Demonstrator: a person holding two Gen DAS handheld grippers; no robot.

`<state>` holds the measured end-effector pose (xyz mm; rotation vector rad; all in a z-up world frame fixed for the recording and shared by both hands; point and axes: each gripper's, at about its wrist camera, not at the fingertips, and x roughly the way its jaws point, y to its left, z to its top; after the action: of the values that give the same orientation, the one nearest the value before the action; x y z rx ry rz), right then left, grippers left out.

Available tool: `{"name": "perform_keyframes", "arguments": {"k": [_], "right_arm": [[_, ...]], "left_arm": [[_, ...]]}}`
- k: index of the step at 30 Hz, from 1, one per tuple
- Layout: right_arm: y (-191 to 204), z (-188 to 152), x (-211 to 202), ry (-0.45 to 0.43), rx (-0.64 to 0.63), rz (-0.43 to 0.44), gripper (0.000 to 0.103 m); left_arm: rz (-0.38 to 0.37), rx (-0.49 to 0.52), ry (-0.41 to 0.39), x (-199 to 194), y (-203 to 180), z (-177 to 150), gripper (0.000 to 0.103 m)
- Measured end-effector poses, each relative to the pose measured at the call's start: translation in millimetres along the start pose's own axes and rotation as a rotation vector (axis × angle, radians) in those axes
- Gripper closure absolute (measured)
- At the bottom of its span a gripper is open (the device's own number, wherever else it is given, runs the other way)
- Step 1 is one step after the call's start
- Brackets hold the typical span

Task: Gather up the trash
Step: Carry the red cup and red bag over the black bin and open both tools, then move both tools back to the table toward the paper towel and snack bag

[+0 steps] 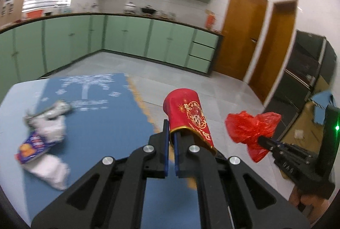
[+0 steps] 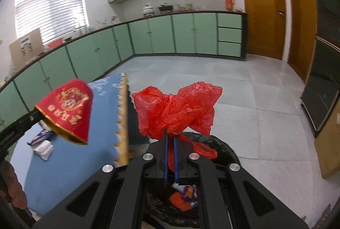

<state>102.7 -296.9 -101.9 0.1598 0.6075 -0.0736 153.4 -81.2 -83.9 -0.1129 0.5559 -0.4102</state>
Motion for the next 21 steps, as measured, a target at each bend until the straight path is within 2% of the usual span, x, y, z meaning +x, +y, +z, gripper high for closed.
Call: {"name": "perform_keyframes", "arguments": {"k": [5, 8, 9, 11, 15, 17, 21], "right_arm": [[-27.7, -11.8, 17.2, 0.04, 0.03, -0.052, 0.098], [-40.8, -17.2, 33.7, 0.073, 0.039, -0.088, 0.094], [-44.6, -18.9, 37.5, 0.079, 0.043, -0.098, 0.091], [-50.9, -22.6, 43.4, 0.094, 0.049, -0.109, 0.083], [-60.4, -25.2, 47.4, 0.095, 0.069, -0.126, 0.064], [-64.6, -24.8, 46.6, 0.087, 0.08, -0.131, 0.06], [-65.9, -22.2, 41.4, 0.062, 0.085, -0.138, 0.037]], "left_arm": [[-0.064, 0.057, 0.079, 48.7, -36.0, -3.8, 0.1], [-0.087, 0.074, 0.134, 72.9, -47.7, -8.2, 0.098], [-0.089, 0.078, 0.146, 79.2, -50.3, -10.2, 0.096], [-0.09, 0.085, 0.168, 89.7, -54.3, -11.3, 0.079], [-0.081, 0.085, 0.174, 94.3, -55.2, -13.2, 0.074], [-0.071, 0.072, 0.166, 90.7, -49.1, -10.9, 0.069], [-0.038, 0.041, 0.134, 72.3, -28.7, -2.2, 0.061]]}}
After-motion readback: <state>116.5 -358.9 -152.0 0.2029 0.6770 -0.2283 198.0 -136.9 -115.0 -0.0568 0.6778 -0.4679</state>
